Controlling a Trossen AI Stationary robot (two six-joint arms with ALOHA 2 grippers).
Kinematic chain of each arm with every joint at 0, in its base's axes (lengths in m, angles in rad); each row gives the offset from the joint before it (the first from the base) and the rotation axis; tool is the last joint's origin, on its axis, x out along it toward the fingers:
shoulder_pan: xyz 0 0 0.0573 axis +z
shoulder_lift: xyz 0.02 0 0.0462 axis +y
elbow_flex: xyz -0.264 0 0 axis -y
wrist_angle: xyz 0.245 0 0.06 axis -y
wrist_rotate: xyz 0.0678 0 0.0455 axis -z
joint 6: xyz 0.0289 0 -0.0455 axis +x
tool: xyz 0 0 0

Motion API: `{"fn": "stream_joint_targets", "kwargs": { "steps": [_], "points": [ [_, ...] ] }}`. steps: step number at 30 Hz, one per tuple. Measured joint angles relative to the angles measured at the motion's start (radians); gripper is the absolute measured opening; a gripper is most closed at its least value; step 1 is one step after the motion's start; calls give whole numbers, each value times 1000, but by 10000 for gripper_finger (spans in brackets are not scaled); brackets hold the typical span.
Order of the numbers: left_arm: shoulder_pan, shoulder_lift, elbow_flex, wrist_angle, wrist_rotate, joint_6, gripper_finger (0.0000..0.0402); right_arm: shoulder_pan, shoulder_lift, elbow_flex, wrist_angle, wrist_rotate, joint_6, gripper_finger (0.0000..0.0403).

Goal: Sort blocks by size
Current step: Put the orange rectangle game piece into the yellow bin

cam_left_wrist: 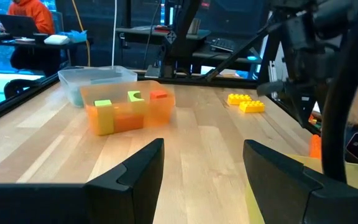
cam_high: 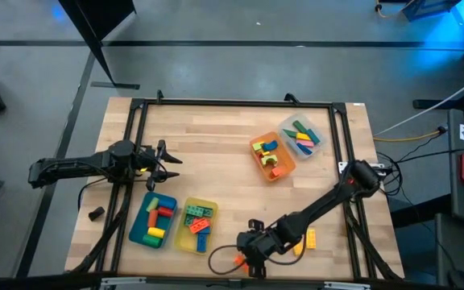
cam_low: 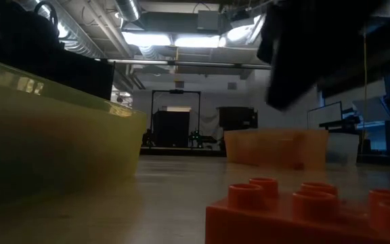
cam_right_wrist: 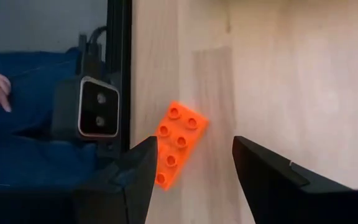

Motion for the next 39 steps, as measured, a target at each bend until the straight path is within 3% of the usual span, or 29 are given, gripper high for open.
{"fn": "stream_joint_targets", "kwargs": {
  "steps": [18,32,39],
  "points": [
    [0,0,0,0,0,0,205,134,60,0,73,224,18,209],
    [0,0,0,0,0,0,205,150,88,0,92,320,103,209],
    [0,0,0,0,0,0,205,150,107,0,110,313,104,209]
  ]
}}
